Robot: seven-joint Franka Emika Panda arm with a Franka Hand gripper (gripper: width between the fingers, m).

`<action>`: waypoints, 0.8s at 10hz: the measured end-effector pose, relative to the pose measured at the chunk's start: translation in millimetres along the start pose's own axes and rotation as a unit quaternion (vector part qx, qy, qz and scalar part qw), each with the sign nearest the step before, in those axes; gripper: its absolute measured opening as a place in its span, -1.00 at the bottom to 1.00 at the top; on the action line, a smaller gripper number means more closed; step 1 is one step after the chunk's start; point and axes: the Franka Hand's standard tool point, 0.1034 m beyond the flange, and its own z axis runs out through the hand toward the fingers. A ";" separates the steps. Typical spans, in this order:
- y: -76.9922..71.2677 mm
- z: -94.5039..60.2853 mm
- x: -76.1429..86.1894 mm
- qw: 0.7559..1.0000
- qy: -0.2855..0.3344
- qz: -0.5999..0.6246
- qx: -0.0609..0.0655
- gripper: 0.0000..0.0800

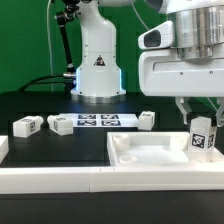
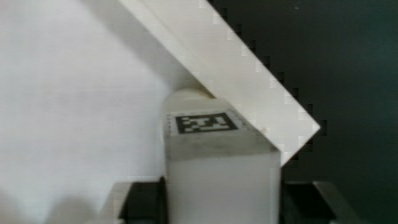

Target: Assemble square table

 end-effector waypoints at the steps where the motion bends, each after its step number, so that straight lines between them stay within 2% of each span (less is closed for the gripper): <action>1: 0.0 0.0 0.1 1.000 -0.001 0.026 0.001 -0.26; 2: -0.3 0.2 0.4 0.998 -0.001 0.057 0.006 -0.26; 3: 1.5 0.1 1.4 0.993 0.005 0.116 0.023 -0.26; 4: 1.9 -0.1 -0.3 0.989 0.009 0.147 0.033 -0.26; 7: 2.0 -0.3 -2.7 0.956 0.000 0.288 0.055 -0.26; 8: 1.6 -0.5 -3.7 0.946 -0.007 0.320 0.056 -0.26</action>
Offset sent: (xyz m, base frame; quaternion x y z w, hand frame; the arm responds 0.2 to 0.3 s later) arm -0.0139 -0.0075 -0.0042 0.0344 0.0331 0.2178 0.9748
